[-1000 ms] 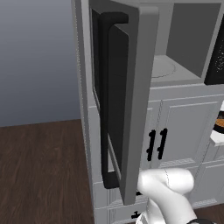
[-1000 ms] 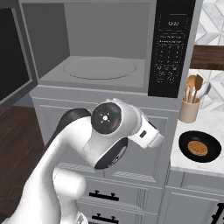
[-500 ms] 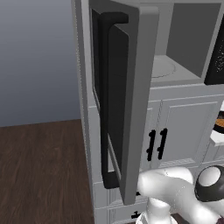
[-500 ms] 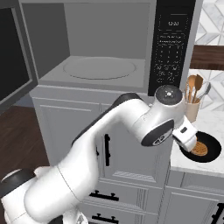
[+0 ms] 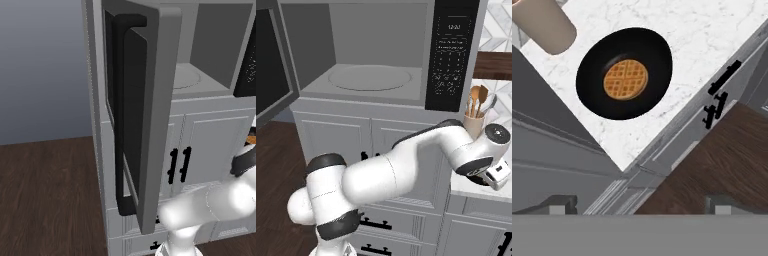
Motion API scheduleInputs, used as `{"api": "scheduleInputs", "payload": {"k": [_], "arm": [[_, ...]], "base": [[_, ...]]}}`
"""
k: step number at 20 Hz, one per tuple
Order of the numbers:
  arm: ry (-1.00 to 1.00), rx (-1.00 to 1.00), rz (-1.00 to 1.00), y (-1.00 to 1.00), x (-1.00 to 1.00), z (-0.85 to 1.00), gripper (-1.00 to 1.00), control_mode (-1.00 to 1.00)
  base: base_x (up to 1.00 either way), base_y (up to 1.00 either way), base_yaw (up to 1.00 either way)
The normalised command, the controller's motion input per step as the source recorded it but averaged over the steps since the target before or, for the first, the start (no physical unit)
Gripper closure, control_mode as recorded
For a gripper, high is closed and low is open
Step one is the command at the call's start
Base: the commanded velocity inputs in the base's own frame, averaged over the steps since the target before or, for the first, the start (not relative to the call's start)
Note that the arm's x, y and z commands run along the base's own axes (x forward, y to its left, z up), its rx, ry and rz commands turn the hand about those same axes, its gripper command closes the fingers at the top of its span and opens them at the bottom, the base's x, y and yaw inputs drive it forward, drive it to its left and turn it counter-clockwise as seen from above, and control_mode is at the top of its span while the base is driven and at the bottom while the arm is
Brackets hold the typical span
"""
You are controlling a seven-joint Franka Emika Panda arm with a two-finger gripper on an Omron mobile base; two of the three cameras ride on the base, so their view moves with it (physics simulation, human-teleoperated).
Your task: Open the microwave, place the bowl with waffle inside the microwave, then close the microwave door and turn it on.
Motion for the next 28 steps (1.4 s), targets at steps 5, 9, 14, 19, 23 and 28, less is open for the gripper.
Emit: {"api": "scheduleInputs", "payload": {"k": [5, 9, 14, 19, 23, 28], "arm": [[0.07, 0.14, 0.0, -0.74, 0.75, -0.41, -1.0, -1.0], [0.1, 0.17, 0.0, -0.78, 0.64, -0.36, -1.0, -1.0], [0.05, 0.15, 0.0, -0.72, 0.33, -0.43, -1.0, -1.0], [0.06, 0.1, 0.0, -0.45, 0.39, -0.41, -1.0, -1.0], [0.05, 0.0, 0.0, -0.12, 0.39, -0.34, -1.0, -1.0], [0.03, 0.0, 0.0, -0.01, 0.19, -0.27, -1.0, -1.0]], "base": [[0.0, 0.0, 0.0], [0.0, 0.0, 0.0], [0.0, 0.0, 0.0], [0.0, 0.0, 0.0], [0.0, 0.0, 0.0], [0.0, 0.0, 0.0]]}}
